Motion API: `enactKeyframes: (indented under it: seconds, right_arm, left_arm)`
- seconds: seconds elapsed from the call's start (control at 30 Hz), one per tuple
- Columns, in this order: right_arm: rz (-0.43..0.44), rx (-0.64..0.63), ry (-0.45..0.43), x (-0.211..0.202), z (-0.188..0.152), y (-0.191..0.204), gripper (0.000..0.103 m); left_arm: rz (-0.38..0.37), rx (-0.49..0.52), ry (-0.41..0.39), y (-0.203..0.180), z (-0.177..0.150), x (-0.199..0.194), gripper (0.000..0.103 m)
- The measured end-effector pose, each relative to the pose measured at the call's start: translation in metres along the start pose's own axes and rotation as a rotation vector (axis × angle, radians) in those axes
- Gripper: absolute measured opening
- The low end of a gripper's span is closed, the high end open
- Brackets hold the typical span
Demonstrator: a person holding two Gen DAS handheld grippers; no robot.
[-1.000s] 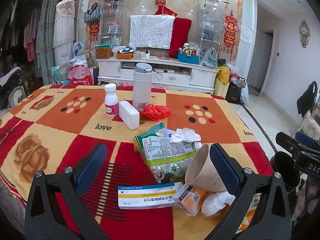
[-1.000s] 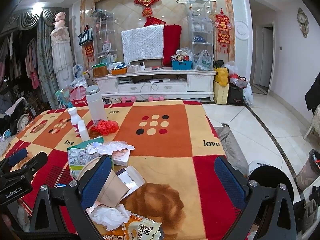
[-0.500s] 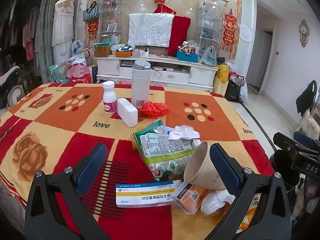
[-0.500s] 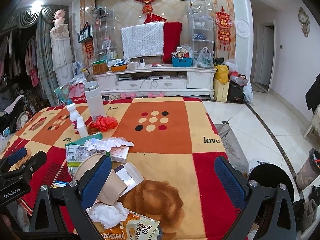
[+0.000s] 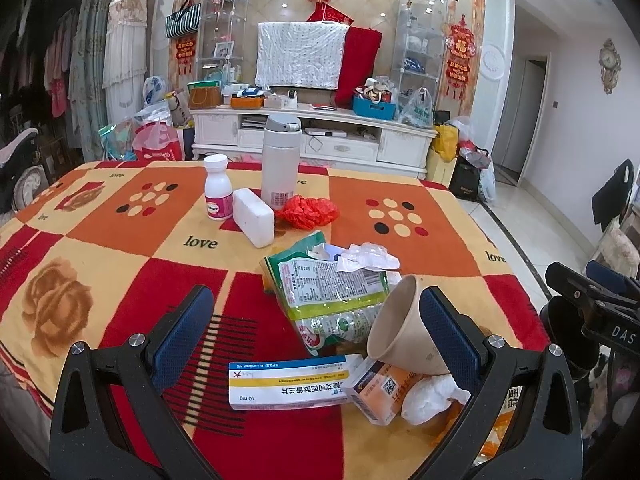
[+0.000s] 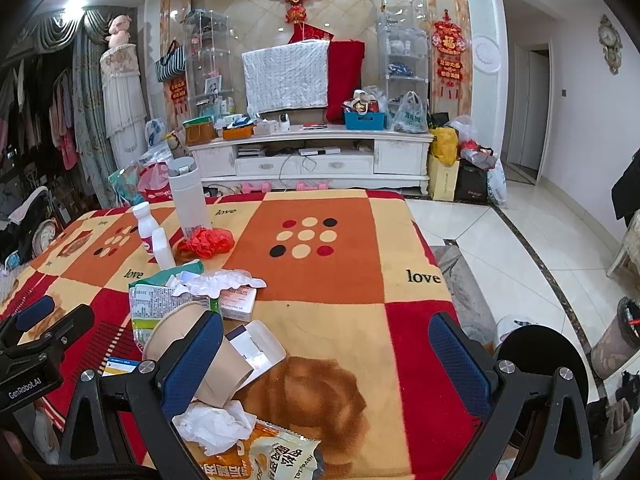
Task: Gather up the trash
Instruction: 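Lower both tools toward the tan paper cup and green snack bag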
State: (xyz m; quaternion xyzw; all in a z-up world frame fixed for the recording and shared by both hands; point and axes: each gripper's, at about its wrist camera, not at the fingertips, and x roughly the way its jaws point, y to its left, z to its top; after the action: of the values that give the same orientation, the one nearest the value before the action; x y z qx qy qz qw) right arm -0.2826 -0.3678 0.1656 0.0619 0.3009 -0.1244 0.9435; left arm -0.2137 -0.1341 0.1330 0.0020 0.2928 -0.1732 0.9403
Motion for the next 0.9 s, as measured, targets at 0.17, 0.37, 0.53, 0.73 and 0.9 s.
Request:
enactKeyframes:
  seconds: [0.17,0.37,0.53,0.73,0.9]
  right_arm:
    - [0.001,0.000,0.006,0.0000,-0.0015,-0.0021,0.102]
    - [-0.001,0.000,0.011,0.0019,-0.0015,-0.0014,0.102]
    - [-0.002,0.000,0.020,0.0044,-0.0024,-0.0008,0.102]
    - [-0.004,0.001,0.027,0.0061,-0.0035,-0.0019,0.102]
    - [-0.003,-0.001,0.036,0.0083,-0.0048,-0.0017,0.102]
  left_arm:
    - [-0.002,-0.004,0.002,0.0003,-0.0011,0.0006,0.102]
    - [-0.010,-0.014,0.011,0.0009,-0.0053,0.0026,0.102]
    - [-0.014,-0.011,0.015,0.0000,-0.0076,0.0028,0.102]
    - [-0.023,-0.014,0.021,0.0001,-0.0082,0.0018,0.102]
    - [-0.031,-0.020,0.026,0.0003,-0.0073,0.0020,0.102]
